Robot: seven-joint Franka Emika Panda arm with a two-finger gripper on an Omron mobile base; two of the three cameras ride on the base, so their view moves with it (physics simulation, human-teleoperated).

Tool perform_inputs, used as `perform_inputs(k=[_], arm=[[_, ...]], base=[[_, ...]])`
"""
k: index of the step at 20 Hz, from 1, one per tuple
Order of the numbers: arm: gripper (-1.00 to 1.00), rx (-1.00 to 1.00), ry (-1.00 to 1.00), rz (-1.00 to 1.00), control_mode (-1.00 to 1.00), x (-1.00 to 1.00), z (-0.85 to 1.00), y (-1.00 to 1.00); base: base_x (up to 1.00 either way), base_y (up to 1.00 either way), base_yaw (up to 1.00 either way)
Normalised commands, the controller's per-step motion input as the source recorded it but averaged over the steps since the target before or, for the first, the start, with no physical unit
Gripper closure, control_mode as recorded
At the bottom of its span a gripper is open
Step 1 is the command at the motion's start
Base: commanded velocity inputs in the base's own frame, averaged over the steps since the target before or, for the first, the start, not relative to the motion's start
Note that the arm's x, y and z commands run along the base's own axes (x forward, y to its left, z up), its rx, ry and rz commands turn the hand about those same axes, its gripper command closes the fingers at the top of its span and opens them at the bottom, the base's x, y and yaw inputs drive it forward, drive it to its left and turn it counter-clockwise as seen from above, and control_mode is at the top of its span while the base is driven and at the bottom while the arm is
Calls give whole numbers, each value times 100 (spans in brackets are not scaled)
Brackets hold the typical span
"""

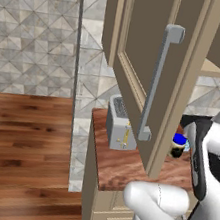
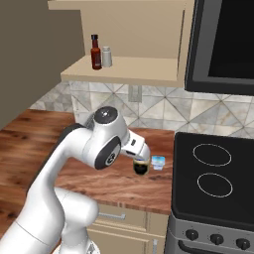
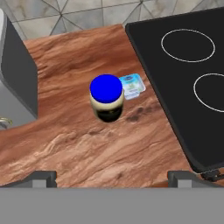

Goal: There are various items on the counter. Only move the condiments/shakers into the cabinet.

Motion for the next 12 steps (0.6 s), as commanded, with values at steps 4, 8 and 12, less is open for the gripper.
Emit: perform_inputs(k=[4, 8, 12], arm=[[-100, 0, 0, 0, -100, 32, -20, 0], [-100, 0, 0, 0, -100, 41, -10, 0], [-100, 0, 0, 0, -100, 44, -11, 0]], base=[[0, 0, 0], [0, 0, 0], [0, 0, 0]])
